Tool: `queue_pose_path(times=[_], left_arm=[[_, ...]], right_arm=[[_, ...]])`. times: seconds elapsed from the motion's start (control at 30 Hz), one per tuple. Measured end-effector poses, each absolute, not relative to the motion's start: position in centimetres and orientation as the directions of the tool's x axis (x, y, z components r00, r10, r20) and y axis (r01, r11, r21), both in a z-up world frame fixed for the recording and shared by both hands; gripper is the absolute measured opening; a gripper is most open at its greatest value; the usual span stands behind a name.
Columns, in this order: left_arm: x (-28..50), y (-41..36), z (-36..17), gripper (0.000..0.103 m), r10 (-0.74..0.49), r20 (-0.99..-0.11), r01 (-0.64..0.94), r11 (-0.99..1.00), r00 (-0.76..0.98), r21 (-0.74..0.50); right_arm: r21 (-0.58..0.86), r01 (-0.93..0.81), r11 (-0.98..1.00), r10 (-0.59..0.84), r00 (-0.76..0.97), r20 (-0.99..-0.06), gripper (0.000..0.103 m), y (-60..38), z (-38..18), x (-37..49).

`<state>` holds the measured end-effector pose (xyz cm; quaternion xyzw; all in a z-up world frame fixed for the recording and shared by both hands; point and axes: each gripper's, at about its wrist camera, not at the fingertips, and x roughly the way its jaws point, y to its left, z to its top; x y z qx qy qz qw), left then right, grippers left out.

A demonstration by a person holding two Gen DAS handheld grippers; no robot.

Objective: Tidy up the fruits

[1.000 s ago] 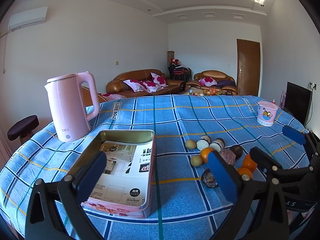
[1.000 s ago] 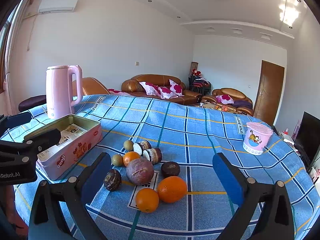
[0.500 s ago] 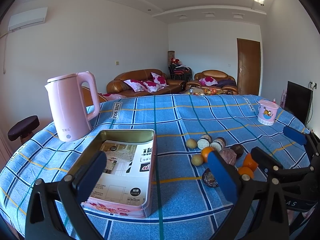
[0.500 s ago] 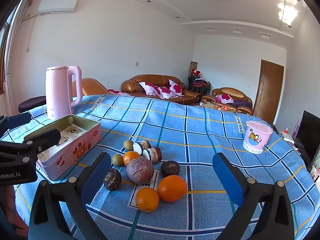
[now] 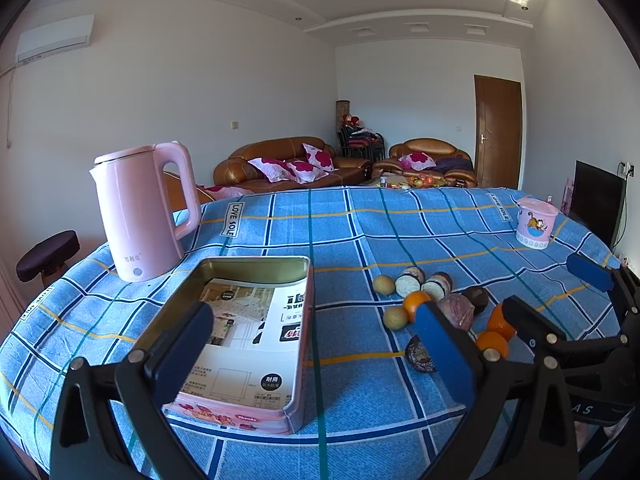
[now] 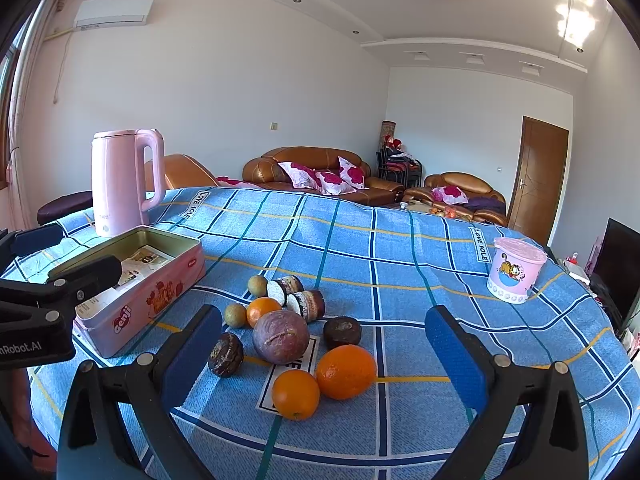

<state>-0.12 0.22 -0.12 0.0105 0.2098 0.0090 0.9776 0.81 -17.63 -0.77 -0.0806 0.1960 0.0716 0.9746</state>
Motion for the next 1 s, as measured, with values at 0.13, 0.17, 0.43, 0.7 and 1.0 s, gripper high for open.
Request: queue_pose_path(times=[0.13, 0.17, 0.43, 0.7, 1.0], left_arm=[[-0.13, 0.18, -0.13, 0.103, 0.022, -0.41, -0.013, 1.0, 0.912, 0.025], [-0.14, 0.19, -0.13, 0.103, 0.022, -0.41, -0.013, 1.0, 0.912, 0.025], [-0.04, 0.17, -0.31, 0.103, 0.025, -0.411, -0.015, 1.0, 0.911, 0.028], [-0.03, 0.21, -0.36, 0.103, 0.027, -0.411, -0.016, 0.999, 0.911, 0.029], [-0.01, 0.17, -0.36, 0.103, 0.026, -0.412, -0.015, 0.999, 0.911, 0.029]], right_arm=[[-0.129, -0.172, 0.977, 0.108, 0.913, -0.394, 0.102, -17.63, -0.77, 0.82], [-0.129, -0.172, 0.977, 0.109, 0.913, -0.394, 0.102, -17.6, -0.81, 0.82], [-0.129, -0.177, 0.976, 0.112, 0.91, -0.399, 0.102, -17.52, -1.01, 0.79], [-0.128, -0.177, 0.976, 0.113, 0.909, -0.4, 0.102, -17.49, -1.05, 0.77], [-0.123, -0.175, 0.977, 0.112, 0.91, -0.4, 0.102, -17.68, -1.14, 0.78]])
